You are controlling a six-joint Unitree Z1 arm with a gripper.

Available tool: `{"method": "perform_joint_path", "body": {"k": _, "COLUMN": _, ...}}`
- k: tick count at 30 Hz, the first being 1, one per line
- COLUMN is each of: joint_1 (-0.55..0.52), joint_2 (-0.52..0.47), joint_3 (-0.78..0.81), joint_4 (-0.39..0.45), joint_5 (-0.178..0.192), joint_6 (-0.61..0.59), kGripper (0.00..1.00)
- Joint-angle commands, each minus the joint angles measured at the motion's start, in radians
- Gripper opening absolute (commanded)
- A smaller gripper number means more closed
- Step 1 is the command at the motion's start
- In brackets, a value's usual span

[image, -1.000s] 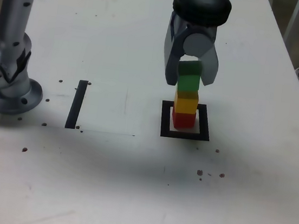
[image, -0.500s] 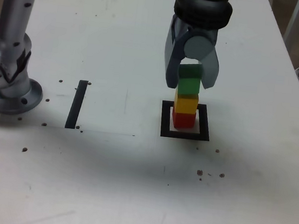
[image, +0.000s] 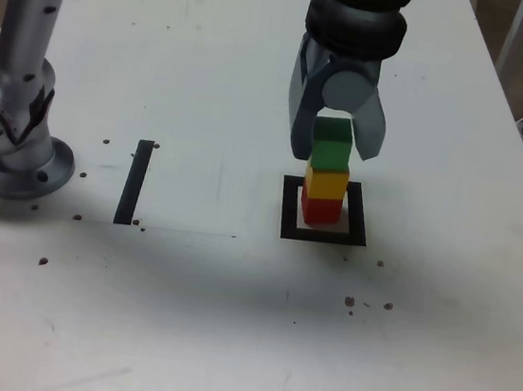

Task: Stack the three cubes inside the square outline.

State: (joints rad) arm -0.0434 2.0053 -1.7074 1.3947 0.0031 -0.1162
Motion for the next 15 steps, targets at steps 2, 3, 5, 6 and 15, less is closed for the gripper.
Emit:
{"method": "perform_joint_path", "body": {"k": 2, "joint_1": -0.001, "joint_2": 0.002, "joint_3": 0.003, "joint_4": -0.004, "joint_5": 0.002, "joint_6": 0.004, "kGripper": 0.86}}
{"method": "perform_joint_path", "body": {"k": 3, "joint_1": -0.001, "joint_2": 0.001, "joint_3": 0.004, "joint_4": -0.005, "joint_5": 0.002, "joint_6": 0.004, "kGripper": 0.92}}
{"method": "perform_joint_path", "body": {"k": 5, "joint_1": -0.001, "joint_2": -0.001, "joint_3": 0.004, "joint_4": -0.005, "joint_5": 0.003, "joint_6": 0.004, "kGripper": 0.98}}
{"method": "perform_joint_path", "body": {"k": 6, "joint_1": -0.001, "joint_2": -0.002, "joint_3": 0.004, "joint_4": -0.004, "joint_5": 0.003, "joint_6": 0.004, "kGripper": 0.99}}
{"method": "perform_joint_path", "body": {"k": 15, "joint_1": -0.003, "joint_2": -0.055, "joint_3": 0.002, "joint_4": 0.018, "joint_5": 0.010, "joint_6": 0.004, "kGripper": 1.00}}
